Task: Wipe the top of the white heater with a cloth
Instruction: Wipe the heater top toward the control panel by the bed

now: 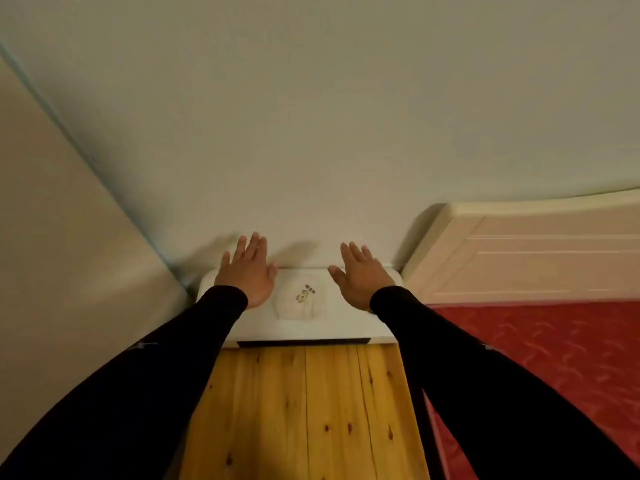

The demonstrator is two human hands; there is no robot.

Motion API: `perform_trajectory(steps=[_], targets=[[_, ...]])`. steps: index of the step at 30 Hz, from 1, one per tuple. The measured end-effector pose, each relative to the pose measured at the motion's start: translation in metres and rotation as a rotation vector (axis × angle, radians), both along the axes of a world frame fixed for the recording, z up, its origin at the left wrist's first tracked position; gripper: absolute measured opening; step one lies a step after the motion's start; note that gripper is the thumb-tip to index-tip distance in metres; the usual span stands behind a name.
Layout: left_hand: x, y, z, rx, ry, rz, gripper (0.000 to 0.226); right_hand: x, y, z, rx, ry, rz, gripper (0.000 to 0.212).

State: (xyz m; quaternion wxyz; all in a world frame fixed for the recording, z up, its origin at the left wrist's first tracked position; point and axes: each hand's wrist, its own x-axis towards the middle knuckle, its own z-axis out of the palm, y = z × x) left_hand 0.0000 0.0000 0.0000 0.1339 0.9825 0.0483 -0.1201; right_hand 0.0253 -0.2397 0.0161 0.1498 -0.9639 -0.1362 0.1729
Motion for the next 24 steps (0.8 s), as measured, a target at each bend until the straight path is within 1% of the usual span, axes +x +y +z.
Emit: perform_trajectory(steps=[4, 11, 16, 20, 24], targets=[[0.008, -0.018, -0.045, 0.022, 0.047, -0.082, 0.063, 0.015, 0.003, -0.041, -0.015, 0.01, 0.008, 0.068], [0.037, -0.045, -0.15, 0.017, 0.078, -0.14, 0.062, 0.038, 0.02, -0.158, 0.0, 0.026, 0.069, 0.066], [0.054, -0.046, -0.212, -0.016, 0.02, -0.15, 0.059, 0.054, 0.033, -0.226, 0.072, 0.003, 0.079, 0.061], [0.065, -0.039, -0.248, -0.046, -0.052, -0.135, 0.056, 0.063, 0.044, -0.255, 0.16, -0.097, 0.093, 0.052], [0.066, -0.042, -0.265, -0.047, -0.102, -0.143, 0.058, 0.067, 0.054, -0.261, 0.162, -0.206, 0.144, 0.04]])
